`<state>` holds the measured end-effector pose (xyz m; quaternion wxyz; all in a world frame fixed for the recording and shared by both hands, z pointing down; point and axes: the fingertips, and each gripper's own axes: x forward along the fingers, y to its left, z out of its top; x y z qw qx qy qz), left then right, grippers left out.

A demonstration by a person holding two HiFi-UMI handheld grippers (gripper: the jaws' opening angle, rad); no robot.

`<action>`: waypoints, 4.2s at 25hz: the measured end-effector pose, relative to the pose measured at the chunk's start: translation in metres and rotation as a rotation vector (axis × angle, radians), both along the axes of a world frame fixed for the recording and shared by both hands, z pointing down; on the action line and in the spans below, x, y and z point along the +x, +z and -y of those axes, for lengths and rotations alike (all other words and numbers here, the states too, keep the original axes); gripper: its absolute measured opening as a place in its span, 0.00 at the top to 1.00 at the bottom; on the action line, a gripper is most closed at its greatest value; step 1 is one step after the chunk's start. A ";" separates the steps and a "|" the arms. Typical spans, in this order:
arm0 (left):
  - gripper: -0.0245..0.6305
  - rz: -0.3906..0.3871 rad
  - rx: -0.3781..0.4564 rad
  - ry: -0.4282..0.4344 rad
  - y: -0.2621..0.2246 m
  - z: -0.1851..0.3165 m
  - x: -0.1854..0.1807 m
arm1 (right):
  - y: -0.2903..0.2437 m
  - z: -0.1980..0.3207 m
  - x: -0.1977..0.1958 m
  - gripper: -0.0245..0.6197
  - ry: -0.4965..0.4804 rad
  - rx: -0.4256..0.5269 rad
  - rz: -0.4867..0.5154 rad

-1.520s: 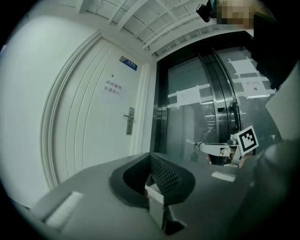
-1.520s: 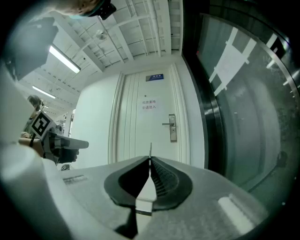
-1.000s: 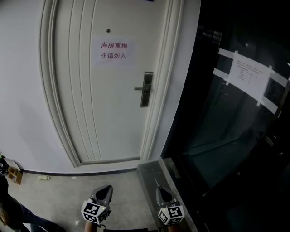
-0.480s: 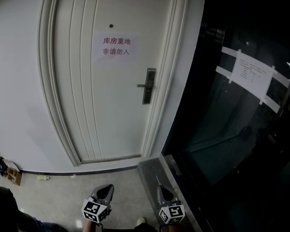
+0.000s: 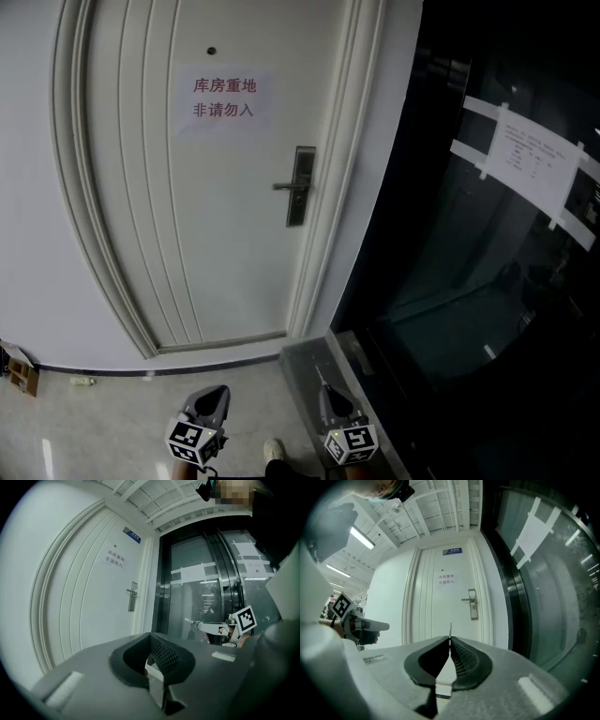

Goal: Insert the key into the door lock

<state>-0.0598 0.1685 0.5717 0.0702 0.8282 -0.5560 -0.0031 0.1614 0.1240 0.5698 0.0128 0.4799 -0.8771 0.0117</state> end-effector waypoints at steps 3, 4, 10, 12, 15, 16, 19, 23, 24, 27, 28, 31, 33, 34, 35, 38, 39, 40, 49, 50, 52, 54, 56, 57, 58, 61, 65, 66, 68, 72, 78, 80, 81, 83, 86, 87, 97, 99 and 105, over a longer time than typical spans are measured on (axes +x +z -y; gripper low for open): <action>0.96 0.001 0.006 -0.003 -0.005 0.029 0.002 | -0.004 0.031 0.000 0.95 -0.010 0.009 -0.013; 0.96 0.001 0.008 -0.006 -0.006 0.039 0.003 | -0.006 0.041 0.000 0.95 -0.014 0.010 -0.016; 0.96 0.007 -0.002 -0.011 -0.009 0.096 0.006 | -0.005 0.098 0.003 0.95 -0.016 -0.006 -0.024; 0.96 0.004 -0.006 -0.013 -0.009 0.111 0.005 | -0.003 0.114 0.003 0.95 -0.017 -0.013 -0.031; 0.96 0.006 -0.010 -0.018 -0.010 0.132 0.005 | -0.006 0.135 0.000 0.95 -0.027 -0.007 -0.022; 0.96 0.007 -0.011 -0.020 -0.010 0.138 0.005 | -0.007 0.141 -0.001 0.95 -0.030 -0.007 -0.017; 0.96 0.012 -0.008 -0.032 -0.011 0.157 0.004 | -0.009 0.161 0.000 0.95 -0.038 0.000 -0.008; 0.96 0.018 0.003 -0.048 -0.012 0.178 0.005 | -0.012 0.185 0.002 0.95 -0.050 0.014 -0.009; 0.96 0.018 0.006 -0.051 -0.013 0.183 0.006 | -0.013 0.191 0.002 0.95 -0.053 0.016 -0.008; 0.96 0.021 0.007 -0.054 -0.014 0.195 0.006 | -0.012 0.203 0.003 0.95 -0.054 0.013 -0.004; 0.96 0.022 0.005 -0.055 -0.014 0.199 0.006 | -0.011 0.207 0.003 0.95 -0.054 0.010 -0.004; 0.96 0.022 0.001 -0.053 -0.015 0.213 0.005 | -0.009 0.219 0.002 0.95 -0.055 0.009 -0.004; 0.96 0.024 -0.004 -0.045 -0.014 0.223 0.007 | -0.010 0.227 0.002 0.95 -0.054 0.012 -0.004; 0.96 0.026 -0.007 -0.040 -0.013 0.228 0.008 | -0.010 0.232 0.001 0.95 -0.053 0.012 -0.001; 0.96 0.027 -0.009 -0.036 -0.011 0.234 0.009 | -0.011 0.237 0.001 0.95 -0.050 0.013 0.003; 0.96 0.028 -0.010 -0.027 -0.009 0.253 0.005 | -0.010 0.254 -0.003 0.95 -0.043 0.013 0.008; 0.96 0.028 -0.009 -0.024 -0.008 0.261 0.004 | -0.009 0.261 -0.005 0.95 -0.040 0.014 0.007; 0.96 0.028 -0.008 -0.020 -0.008 0.269 0.002 | -0.008 0.267 -0.007 0.95 -0.036 0.014 0.007; 0.96 0.020 -0.005 0.021 -0.014 0.345 -0.026 | -0.013 0.334 -0.028 0.95 0.021 0.011 0.018; 0.96 0.020 -0.003 0.027 -0.016 0.354 -0.028 | -0.015 0.341 -0.030 0.95 0.026 0.013 0.015; 0.96 0.021 0.000 0.038 -0.020 0.370 -0.033 | -0.019 0.356 -0.034 0.95 0.039 0.018 0.009; 0.96 0.015 -0.002 0.047 -0.022 0.383 -0.038 | -0.024 0.369 -0.038 0.95 0.051 0.027 0.002; 0.96 0.012 -0.004 0.057 -0.022 0.395 -0.043 | -0.028 0.380 -0.041 0.95 0.063 0.037 -0.006; 0.96 0.012 -0.006 0.063 -0.022 0.401 -0.044 | -0.031 0.386 -0.043 0.95 0.068 0.043 -0.011; 0.96 0.013 -0.008 0.069 -0.022 0.407 -0.045 | -0.035 0.391 -0.044 0.95 0.070 0.049 -0.017; 0.96 0.012 -0.013 0.081 -0.020 0.421 -0.049 | -0.048 0.406 -0.048 0.95 0.072 0.089 -0.056; 0.96 0.002 -0.019 0.093 -0.018 0.436 -0.053 | -0.067 0.426 -0.053 0.95 0.070 0.172 -0.166; 0.96 0.001 -0.022 0.097 -0.016 0.439 -0.053 | -0.073 0.431 -0.056 0.95 0.063 0.190 -0.190; 0.96 0.000 -0.027 0.104 -0.014 0.445 -0.054 | -0.091 0.440 -0.061 0.95 0.055 0.240 -0.273; 0.96 -0.005 -0.037 0.107 -0.009 0.454 -0.060 | -0.117 0.461 -0.067 0.95 0.058 0.325 -0.477; 0.96 -0.011 -0.048 0.103 -0.004 0.464 -0.068 | -0.140 0.487 -0.084 0.95 0.049 0.420 -0.649; 0.96 -0.013 -0.051 0.098 -0.003 0.467 -0.072 | -0.143 0.494 -0.090 0.95 0.051 0.444 -0.702; 0.96 -0.013 -0.053 0.096 -0.002 0.468 -0.074 | -0.142 0.498 -0.091 0.95 0.053 0.455 -0.731; 0.96 -0.014 -0.056 0.093 -0.001 0.471 -0.077 | -0.142 0.505 -0.095 0.95 0.059 0.482 -0.781; 0.96 -0.013 -0.061 0.088 0.002 0.474 -0.082 | -0.145 0.515 -0.100 0.95 0.079 0.522 -0.855; 0.96 -0.012 -0.064 0.086 0.003 0.475 -0.083 | -0.146 0.519 -0.101 0.95 0.087 0.535 -0.883; 0.96 -0.018 -0.078 0.081 0.008 0.483 -0.091 | -0.147 0.539 -0.110 0.95 0.111 0.591 -1.051; 0.96 -0.021 -0.081 0.081 0.010 0.485 -0.091 | -0.144 0.542 -0.111 0.95 0.121 0.601 -1.084; 0.96 -0.027 -0.088 0.088 0.014 0.488 -0.090 | -0.139 0.548 -0.113 0.95 0.141 0.614 -1.144</action>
